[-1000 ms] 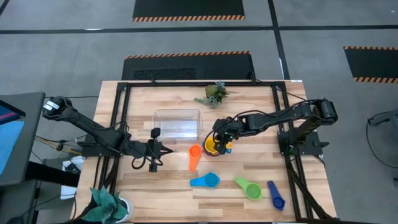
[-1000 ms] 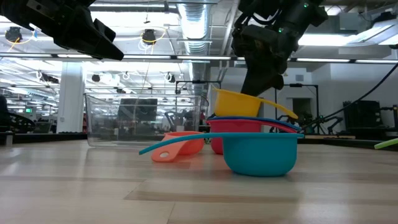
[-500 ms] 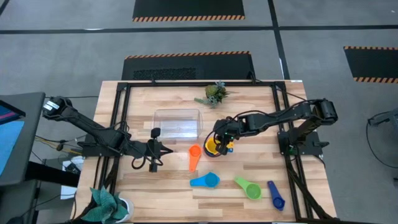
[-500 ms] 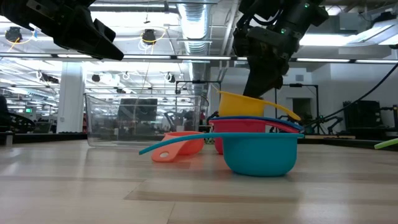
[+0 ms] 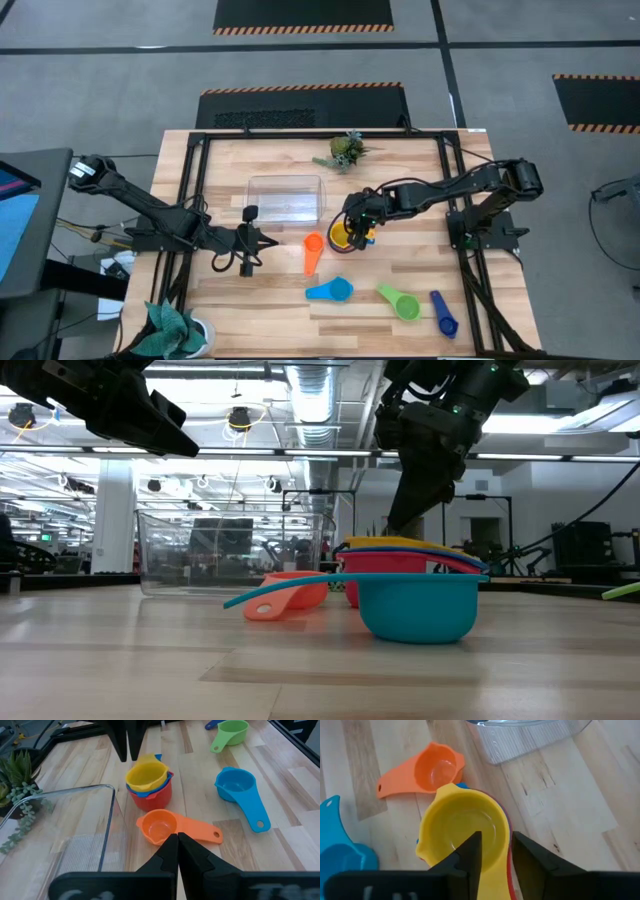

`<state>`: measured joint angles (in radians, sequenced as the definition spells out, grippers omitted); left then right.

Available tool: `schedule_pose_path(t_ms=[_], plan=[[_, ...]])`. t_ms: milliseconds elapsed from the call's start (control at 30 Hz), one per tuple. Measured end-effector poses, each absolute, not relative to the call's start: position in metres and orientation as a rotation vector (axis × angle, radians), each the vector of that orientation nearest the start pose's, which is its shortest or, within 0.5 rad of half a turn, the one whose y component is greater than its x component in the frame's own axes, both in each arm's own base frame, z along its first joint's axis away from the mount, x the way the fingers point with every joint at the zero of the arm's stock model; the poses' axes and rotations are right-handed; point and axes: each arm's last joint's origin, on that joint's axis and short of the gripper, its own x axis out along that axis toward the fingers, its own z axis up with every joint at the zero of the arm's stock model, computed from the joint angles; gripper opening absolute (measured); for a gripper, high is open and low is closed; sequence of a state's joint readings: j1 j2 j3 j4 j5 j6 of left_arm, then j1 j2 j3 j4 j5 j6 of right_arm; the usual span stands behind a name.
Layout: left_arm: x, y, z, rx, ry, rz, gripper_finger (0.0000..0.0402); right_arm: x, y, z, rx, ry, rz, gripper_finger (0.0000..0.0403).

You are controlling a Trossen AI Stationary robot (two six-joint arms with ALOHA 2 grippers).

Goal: Nest measuring cups in basket
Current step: Stack the yellow measuring cup on top of the blue measuring cup, then stack the green measuring cup on top of the yellow measuring cup

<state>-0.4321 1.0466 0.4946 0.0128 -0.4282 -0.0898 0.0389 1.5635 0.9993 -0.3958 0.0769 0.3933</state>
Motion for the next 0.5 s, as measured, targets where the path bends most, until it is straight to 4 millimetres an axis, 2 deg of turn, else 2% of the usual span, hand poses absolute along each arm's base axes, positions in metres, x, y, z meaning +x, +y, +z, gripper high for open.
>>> schedule_pose_path(t_ms=[200,333,500], plan=[[0.194,-0.076,0.206,0.137,0.489,0.019,0.0000,0.312,0.010,0.208,0.308,0.942,-0.219,0.0150],[0.194,-0.076,0.206,0.137,0.489,0.019,0.0000,0.310,0.014,0.206,0.361,0.990,-0.118,0.0153],[0.194,-0.076,0.206,0.139,0.492,0.019,0.0000,0.305,0.038,0.205,0.355,1.053,-0.005,0.0145]])
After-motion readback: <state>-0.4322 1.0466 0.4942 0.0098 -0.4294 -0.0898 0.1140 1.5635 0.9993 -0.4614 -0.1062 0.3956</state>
